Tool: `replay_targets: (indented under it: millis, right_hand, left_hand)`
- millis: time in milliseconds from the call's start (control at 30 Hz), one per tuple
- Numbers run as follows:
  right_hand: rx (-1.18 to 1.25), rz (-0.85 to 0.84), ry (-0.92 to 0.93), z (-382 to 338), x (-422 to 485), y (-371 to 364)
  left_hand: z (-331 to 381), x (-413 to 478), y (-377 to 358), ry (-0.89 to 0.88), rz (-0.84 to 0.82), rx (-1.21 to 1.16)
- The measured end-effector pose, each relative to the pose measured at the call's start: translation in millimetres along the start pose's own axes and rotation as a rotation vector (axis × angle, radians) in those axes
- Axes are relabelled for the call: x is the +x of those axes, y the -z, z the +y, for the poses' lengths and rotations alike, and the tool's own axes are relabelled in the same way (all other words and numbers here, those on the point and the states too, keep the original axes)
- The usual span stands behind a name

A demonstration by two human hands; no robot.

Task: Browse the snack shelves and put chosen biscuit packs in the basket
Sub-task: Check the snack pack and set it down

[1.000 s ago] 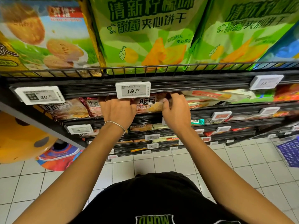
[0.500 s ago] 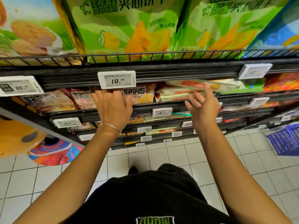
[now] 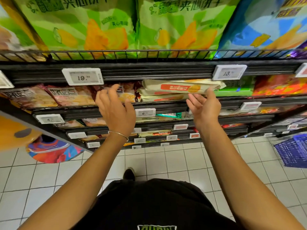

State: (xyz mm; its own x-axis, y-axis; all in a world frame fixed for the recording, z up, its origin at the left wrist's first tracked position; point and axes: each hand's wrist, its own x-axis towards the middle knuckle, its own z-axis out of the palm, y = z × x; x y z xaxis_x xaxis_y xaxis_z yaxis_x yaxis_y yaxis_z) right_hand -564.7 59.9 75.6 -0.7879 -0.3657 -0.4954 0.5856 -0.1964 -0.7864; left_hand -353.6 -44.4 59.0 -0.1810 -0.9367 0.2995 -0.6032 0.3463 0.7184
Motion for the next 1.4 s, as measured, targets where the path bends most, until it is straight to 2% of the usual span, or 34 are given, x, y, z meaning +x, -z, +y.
replay_targets:
  millis: [133,233,333,367,467,567,800,933,1000,1200,1400]
  right_hand:
    - [-0.023,-0.132,-0.026,-11.5,1.2,14.1]
    - [-0.025,-0.198,-0.078,-16.1,1.4,24.4]
    - [-0.058,-0.255,-0.069,-17.7,2.3,37.1]
    - [-0.071,-0.267,-0.063,-17.4,2.4,41.4]
    - [-0.078,-0.282,-0.063,-13.6,0.8,54.5]
    - [-0.066,-0.295,-0.056,-8.2,-5.2,69.0]
    - [-0.060,-0.385,-0.051,-1.9,-17.9,111.1]
    - [-0.107,-0.508,-0.067,-5.2,-14.6,133.5]
    - [-0.142,-0.573,-0.086,-5.0,-13.1,140.8]
    - [-0.300,-0.694,-0.056,-5.9,-18.3,148.3]
    - [-0.588,-0.684,0.096,-15.7,-19.4,145.7]
  left_hand:
    - [25.0,-13.0,-15.6,0.122,-0.006,-0.107]
    - [40.5,-15.5,-21.7,0.328,-0.054,-0.475]
    - [52.2,-12.7,-19.7,0.658,-0.263,-0.812]
    - [53.8,-12.9,-17.8,0.719,-0.341,-0.910]
    - [54.0,-19.9,-16.4,0.728,-0.456,-1.061]
    - [54.7,-30.7,-16.0,0.697,-0.453,-1.061]
    - [44.3,-58.3,-6.4,0.789,-0.460,-1.096]
    - [28.5,-70.4,4.0,0.747,-0.636,-1.097]
    - [25.7,-78.2,6.8,0.702,-0.667,-1.123]
    - [27.7,-105.6,6.2,0.675,-0.493,-0.852]
    - [22.2,-121.8,13.8,0.739,-0.387,-0.856]
